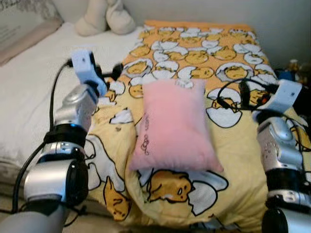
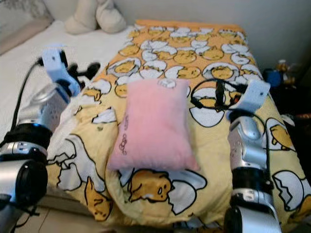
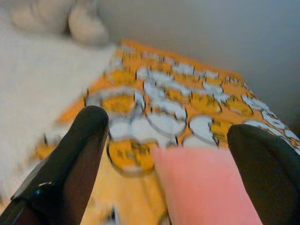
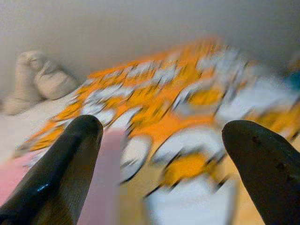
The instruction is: Clean up the room
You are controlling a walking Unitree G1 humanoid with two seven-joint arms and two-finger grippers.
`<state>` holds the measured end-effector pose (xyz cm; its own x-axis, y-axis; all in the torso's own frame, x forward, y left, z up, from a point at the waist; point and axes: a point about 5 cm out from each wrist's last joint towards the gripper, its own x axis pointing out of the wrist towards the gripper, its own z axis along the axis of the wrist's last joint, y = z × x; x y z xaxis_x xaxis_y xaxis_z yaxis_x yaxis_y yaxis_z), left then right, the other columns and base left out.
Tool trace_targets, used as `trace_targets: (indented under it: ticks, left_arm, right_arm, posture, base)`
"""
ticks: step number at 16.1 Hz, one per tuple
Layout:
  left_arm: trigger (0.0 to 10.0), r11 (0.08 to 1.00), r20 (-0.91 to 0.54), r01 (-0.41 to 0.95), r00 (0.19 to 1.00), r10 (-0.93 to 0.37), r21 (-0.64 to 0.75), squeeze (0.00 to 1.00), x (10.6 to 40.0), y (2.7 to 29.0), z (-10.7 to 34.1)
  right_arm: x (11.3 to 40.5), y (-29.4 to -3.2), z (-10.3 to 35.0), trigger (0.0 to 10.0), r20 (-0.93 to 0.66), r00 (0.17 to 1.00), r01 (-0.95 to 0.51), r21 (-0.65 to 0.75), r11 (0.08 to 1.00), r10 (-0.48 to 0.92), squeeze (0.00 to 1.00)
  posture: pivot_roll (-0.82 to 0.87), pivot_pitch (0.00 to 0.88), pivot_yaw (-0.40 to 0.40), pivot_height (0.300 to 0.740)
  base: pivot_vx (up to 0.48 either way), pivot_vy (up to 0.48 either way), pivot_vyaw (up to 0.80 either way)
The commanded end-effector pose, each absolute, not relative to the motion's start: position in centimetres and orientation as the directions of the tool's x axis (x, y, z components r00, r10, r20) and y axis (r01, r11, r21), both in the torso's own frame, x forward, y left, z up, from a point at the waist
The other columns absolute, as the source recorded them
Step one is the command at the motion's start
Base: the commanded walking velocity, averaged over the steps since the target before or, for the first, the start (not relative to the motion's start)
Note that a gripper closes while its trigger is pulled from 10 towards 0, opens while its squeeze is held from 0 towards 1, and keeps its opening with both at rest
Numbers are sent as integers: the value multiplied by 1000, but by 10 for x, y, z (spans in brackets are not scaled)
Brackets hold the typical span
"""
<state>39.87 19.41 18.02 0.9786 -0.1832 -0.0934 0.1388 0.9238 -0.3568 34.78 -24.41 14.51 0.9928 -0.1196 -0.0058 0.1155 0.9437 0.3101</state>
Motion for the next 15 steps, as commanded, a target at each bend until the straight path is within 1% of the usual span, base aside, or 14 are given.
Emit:
trace_targets:
  ticks: [1,3,4,5,6,7,8,10,12,15]
  left_arm:
    - [10000,893,-153,136,964,-220,-430,0,396,193,167]
    - [10000,874,-214,127,944,-252,-468,0,389,183,142]
    - [10000,847,-249,119,927,-282,-517,0,383,174,125]
    - [10000,839,-258,113,922,-288,-533,0,382,171,121]
    - [10000,802,-250,115,916,-314,-587,0,381,162,118]
    - [10000,750,-214,148,907,-363,-645,0,381,149,122]
    - [10000,716,-189,181,895,-403,-674,0,380,136,124]
    - [10000,694,-177,205,882,-437,-690,0,378,124,122]
    - [10000,685,-163,207,886,-434,-698,0,379,120,122]
    - [10000,693,-156,208,892,-423,-690,0,379,123,124]
  right_arm:
    - [351,-241,137,10000,-60,995,96,443,892,-77,82]
    - [352,-238,127,10000,-104,994,85,486,870,-39,82]
    - [352,-235,123,10000,-121,993,79,513,855,-19,86]
    - [352,-235,122,10000,-126,992,77,523,849,-12,86]
    - [351,-232,123,10000,-125,992,61,551,833,10,86]
    - [349,-227,124,10000,-118,992,41,596,802,37,82]
    - [345,-222,124,10000,-120,991,29,625,780,59,75]
    - [337,-219,119,10000,-137,988,32,635,772,72,71]
    - [320,-229,103,10000,-211,977,100,613,784,41,71]
    - [299,-249,100,10000,-270,963,164,557,814,-9,71]
  posture:
    - [-82,0,41,731]
    - [-82,40,29,731]
    - [-86,56,28,731]
    - [-86,56,28,731]
    - [-101,80,26,731]
    - [-105,85,23,731]
    - [-108,88,21,731]
    - [-113,90,17,731]
    - [-121,89,11,731]
    - [-131,88,10,731]
  base:
    - [0,0,0]
    - [0,0,0]
    - [0,0,0]
    - [0,0,0]
    - [0,0,0]
    - [0,0,0]
    - [0,0,0]
    - [0,0,0]
    - [0,0,0]
    - [0,0,0]
